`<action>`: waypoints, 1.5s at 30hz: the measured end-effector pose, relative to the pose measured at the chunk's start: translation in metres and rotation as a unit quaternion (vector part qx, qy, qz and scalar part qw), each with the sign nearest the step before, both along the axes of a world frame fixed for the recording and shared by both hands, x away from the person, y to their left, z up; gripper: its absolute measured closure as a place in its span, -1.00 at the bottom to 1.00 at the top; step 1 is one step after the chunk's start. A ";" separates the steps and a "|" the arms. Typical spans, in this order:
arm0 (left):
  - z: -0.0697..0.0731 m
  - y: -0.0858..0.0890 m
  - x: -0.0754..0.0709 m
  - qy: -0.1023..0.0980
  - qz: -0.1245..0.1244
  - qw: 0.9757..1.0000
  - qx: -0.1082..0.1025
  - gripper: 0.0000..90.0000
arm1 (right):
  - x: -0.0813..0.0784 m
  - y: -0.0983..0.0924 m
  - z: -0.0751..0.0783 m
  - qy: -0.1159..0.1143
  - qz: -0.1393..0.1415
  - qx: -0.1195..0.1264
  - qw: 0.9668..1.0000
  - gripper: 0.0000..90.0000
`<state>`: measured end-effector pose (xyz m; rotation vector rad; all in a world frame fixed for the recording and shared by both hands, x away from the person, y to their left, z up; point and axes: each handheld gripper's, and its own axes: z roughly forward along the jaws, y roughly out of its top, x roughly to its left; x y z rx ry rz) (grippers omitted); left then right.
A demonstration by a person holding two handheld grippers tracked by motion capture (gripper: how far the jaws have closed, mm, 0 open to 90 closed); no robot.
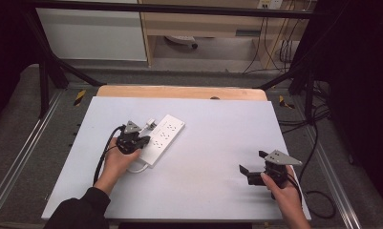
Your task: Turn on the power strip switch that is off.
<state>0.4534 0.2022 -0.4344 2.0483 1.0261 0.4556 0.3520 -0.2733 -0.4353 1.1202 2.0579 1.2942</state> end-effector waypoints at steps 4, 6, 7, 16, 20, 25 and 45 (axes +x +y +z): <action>0.000 0.000 -0.001 -0.004 -0.006 1.000 0.003 1.00 | 0.000 0.000 0.000 0.000 -0.001 0.000 1.000 -0.95; -0.001 0.000 -0.001 -0.008 -0.010 1.000 0.000 1.00 | 0.000 0.000 0.000 -0.001 0.000 0.000 1.000 -0.95; -0.001 -0.001 -0.001 -0.007 -0.009 1.000 0.001 1.00 | 0.000 0.000 0.000 -0.001 0.000 0.000 1.000 -0.95; -0.001 -0.004 -0.001 -0.009 -0.012 1.000 0.001 1.00 | 0.000 -0.001 0.000 -0.001 0.000 0.000 1.000 -0.95; -0.001 -0.004 0.000 -0.010 -0.011 1.000 0.000 1.00 | 0.000 -0.001 0.000 -0.002 -0.001 0.001 1.000 -0.95; -0.001 -0.003 0.001 -0.010 -0.010 1.000 0.001 1.00 | 0.000 -0.002 0.000 -0.002 -0.001 0.001 1.000 -0.95; 0.002 -0.002 0.002 -0.018 -0.001 1.000 -0.014 1.00 | 0.001 -0.002 0.000 -0.003 -0.001 0.000 1.000 -0.95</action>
